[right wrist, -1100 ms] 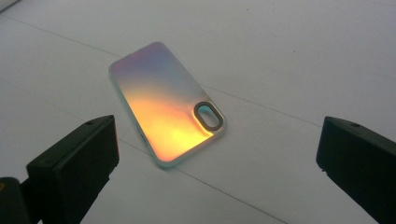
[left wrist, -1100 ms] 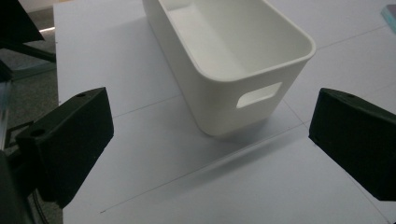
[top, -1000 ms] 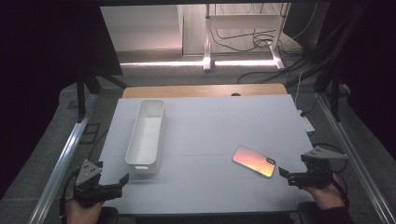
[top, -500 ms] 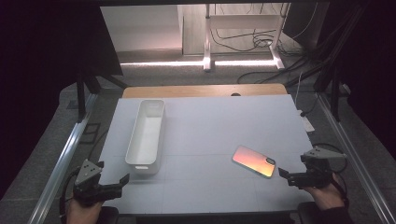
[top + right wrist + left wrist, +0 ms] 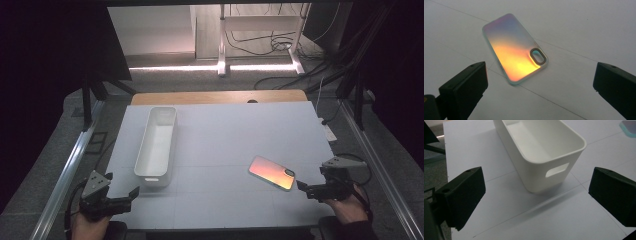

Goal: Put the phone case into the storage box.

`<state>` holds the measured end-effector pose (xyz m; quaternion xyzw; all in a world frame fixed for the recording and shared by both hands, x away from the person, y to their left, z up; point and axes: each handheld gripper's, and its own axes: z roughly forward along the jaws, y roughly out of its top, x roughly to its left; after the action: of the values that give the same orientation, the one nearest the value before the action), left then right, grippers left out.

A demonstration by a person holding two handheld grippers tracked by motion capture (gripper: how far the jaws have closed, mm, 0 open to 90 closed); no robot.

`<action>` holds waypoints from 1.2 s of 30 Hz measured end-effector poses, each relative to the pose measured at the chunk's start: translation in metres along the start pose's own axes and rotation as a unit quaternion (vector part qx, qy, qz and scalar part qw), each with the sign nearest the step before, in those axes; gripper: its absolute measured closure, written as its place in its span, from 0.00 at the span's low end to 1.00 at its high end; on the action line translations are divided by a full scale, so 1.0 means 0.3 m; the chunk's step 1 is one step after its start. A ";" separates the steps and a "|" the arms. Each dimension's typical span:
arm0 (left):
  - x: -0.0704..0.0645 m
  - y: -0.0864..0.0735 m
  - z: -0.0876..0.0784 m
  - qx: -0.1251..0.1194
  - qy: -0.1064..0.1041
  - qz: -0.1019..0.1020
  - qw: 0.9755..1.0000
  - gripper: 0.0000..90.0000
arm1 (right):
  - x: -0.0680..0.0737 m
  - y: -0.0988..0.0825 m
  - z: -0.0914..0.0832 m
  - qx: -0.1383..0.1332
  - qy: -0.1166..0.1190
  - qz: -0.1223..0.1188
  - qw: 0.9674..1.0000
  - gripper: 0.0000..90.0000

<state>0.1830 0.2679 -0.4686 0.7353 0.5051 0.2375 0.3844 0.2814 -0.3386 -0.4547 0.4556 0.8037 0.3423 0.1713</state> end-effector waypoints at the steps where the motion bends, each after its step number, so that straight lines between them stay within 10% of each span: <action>1: 0.000 0.000 0.000 0.000 0.000 0.000 1.000 0.02 | 0.001 0.002 0.003 0.002 0.001 0.001 1.000 0.00; 36: 0.001 0.000 0.000 0.001 -0.001 0.000 1.000 0.02 | 0.030 0.064 0.074 -0.002 0.020 -0.017 1.000 0.00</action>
<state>0.1833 0.2682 -0.4686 0.7360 0.5048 0.2361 0.3844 0.3013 -0.3155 -0.4565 0.4348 0.8138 0.3501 0.1617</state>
